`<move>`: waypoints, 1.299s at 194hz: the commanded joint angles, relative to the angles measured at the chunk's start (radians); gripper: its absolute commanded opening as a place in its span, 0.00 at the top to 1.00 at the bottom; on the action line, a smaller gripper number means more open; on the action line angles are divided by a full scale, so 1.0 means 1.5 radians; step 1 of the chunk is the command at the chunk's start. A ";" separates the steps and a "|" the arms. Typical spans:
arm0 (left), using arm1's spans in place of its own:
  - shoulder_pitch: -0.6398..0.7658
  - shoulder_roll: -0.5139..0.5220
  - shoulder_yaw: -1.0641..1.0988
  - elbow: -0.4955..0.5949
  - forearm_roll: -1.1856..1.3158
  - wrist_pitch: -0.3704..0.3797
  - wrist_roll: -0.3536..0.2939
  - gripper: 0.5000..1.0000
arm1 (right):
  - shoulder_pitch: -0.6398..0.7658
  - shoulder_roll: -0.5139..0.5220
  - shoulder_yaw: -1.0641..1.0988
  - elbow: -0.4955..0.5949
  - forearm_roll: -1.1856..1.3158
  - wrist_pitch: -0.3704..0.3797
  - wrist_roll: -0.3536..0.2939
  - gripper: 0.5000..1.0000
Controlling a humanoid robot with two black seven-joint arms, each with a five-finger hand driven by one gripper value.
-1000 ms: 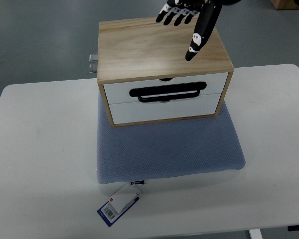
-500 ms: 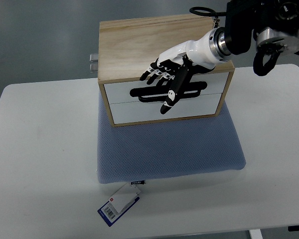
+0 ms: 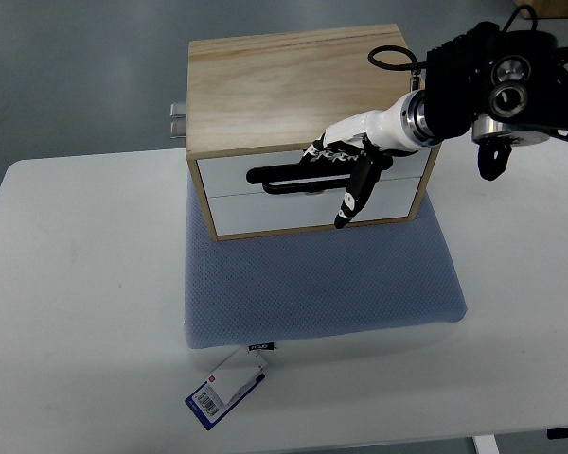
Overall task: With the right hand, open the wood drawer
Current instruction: 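Lower the right hand and hook fingers behind the upper drawer's black handle, then pull the upper drawer handle toward the robot with the right hand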
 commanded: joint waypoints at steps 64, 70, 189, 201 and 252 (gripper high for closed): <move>0.000 0.000 0.000 0.001 0.000 0.000 0.000 0.00 | -0.033 0.013 -0.002 -0.007 -0.027 0.019 0.000 0.12; 0.000 0.000 0.000 0.001 0.000 0.000 0.000 0.00 | -0.033 0.013 -0.002 -0.007 -0.026 0.029 0.000 0.12; 0.000 0.000 0.000 0.001 0.000 0.000 0.000 0.00 | -0.022 -0.015 0.024 0.016 0.001 0.256 0.023 0.12; 0.000 0.000 0.000 0.001 0.000 0.000 0.000 0.00 | -0.023 -0.025 0.028 0.032 0.009 0.260 0.028 0.12; 0.000 0.000 0.000 0.001 0.000 0.000 0.000 0.00 | -0.023 -0.057 0.040 0.061 0.034 0.260 0.030 0.12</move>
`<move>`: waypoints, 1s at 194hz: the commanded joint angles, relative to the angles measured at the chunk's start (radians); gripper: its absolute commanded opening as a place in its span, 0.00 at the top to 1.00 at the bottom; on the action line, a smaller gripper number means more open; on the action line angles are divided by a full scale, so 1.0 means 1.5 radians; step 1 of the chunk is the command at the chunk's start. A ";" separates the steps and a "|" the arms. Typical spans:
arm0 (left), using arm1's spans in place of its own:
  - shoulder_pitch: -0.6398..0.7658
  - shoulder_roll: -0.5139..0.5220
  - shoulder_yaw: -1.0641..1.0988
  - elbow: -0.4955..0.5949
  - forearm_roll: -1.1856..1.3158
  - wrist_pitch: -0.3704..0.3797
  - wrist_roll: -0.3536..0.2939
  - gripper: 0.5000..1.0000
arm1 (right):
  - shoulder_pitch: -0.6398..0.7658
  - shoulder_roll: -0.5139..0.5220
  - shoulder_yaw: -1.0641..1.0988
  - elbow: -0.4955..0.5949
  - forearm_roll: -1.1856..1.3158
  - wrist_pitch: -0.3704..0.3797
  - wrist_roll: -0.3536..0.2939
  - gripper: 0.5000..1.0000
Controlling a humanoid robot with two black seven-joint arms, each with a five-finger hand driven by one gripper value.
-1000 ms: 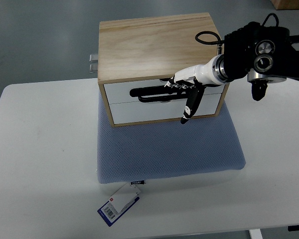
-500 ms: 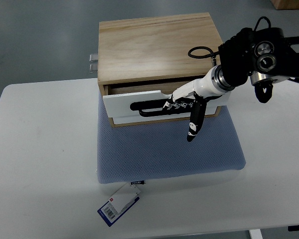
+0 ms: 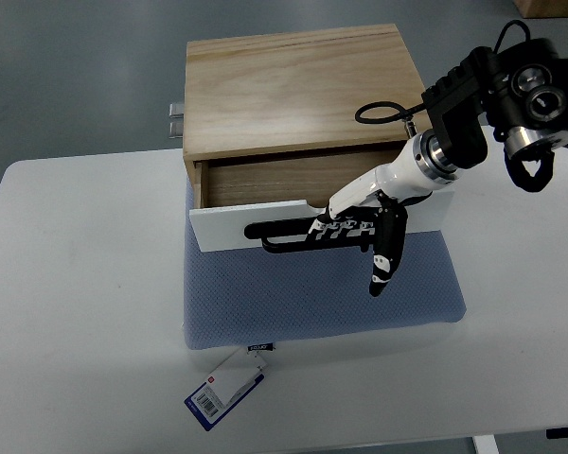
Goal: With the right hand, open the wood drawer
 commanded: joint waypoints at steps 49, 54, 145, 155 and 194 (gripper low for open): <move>0.000 0.000 0.000 0.000 0.000 0.000 0.000 0.00 | 0.000 -0.044 0.013 0.036 0.005 0.000 0.005 0.12; 0.000 0.000 0.000 0.000 0.000 0.000 0.000 0.00 | 0.000 -0.056 0.022 0.044 0.006 0.000 0.006 0.12; 0.000 0.000 0.001 0.000 0.000 0.000 0.000 0.00 | -0.010 -0.106 0.224 -0.009 0.038 0.000 0.006 0.12; 0.000 0.000 0.001 0.000 0.000 0.000 0.000 0.00 | -0.020 -0.098 0.267 -0.062 0.037 0.000 0.006 0.12; 0.000 0.000 0.001 0.000 0.000 0.000 0.000 0.00 | -0.116 -0.026 0.444 -0.288 0.031 -0.011 0.062 0.11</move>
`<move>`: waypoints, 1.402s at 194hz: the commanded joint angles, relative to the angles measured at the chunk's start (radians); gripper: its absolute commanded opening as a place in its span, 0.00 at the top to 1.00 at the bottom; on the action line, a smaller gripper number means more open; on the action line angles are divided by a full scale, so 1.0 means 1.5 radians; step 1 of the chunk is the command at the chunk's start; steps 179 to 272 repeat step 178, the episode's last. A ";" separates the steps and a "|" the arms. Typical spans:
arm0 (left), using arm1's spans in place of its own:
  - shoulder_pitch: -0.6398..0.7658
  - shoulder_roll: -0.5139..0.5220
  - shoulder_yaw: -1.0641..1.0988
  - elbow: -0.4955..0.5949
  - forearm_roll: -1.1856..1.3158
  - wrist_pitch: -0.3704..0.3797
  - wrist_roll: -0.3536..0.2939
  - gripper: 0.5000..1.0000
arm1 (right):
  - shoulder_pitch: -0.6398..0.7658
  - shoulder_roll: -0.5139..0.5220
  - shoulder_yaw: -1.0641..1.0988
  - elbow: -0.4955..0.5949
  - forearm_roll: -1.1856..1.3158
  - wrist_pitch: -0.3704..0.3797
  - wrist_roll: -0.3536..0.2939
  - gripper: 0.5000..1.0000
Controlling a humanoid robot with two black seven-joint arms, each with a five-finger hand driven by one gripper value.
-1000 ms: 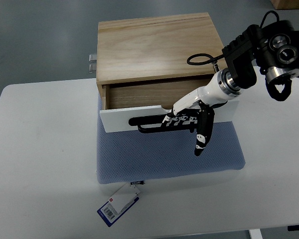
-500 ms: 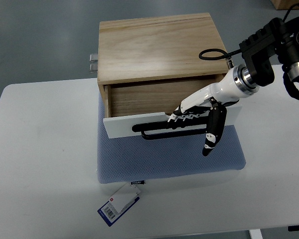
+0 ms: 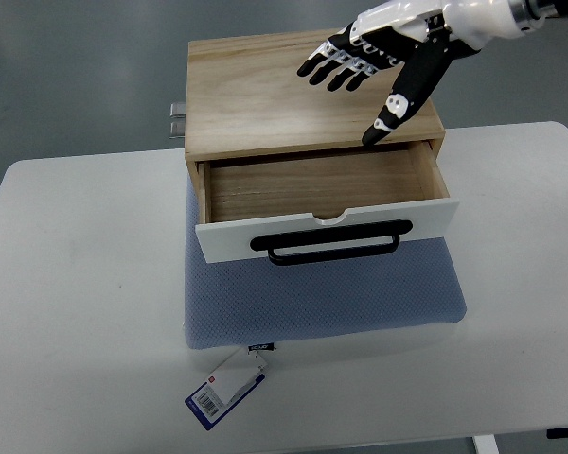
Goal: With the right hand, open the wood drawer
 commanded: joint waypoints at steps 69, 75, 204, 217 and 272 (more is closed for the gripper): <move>0.000 0.000 0.000 -0.001 0.000 0.000 0.000 0.00 | -0.318 0.161 0.336 -0.443 0.026 -0.104 0.482 0.12; 0.000 0.000 0.000 -0.001 0.000 0.000 0.000 0.00 | -0.332 0.172 0.345 -0.456 0.035 -0.109 0.499 0.12; 0.000 0.000 0.000 -0.004 0.000 0.000 0.000 0.00 | -0.496 0.345 0.497 -0.573 0.191 -0.121 0.542 0.11; 0.000 0.000 0.000 -0.004 0.000 0.000 0.000 0.00 | -0.496 0.345 0.497 -0.573 0.191 -0.121 0.542 0.11; 0.000 0.000 0.000 -0.004 0.000 0.000 0.000 0.00 | -0.496 0.345 0.497 -0.573 0.191 -0.121 0.542 0.11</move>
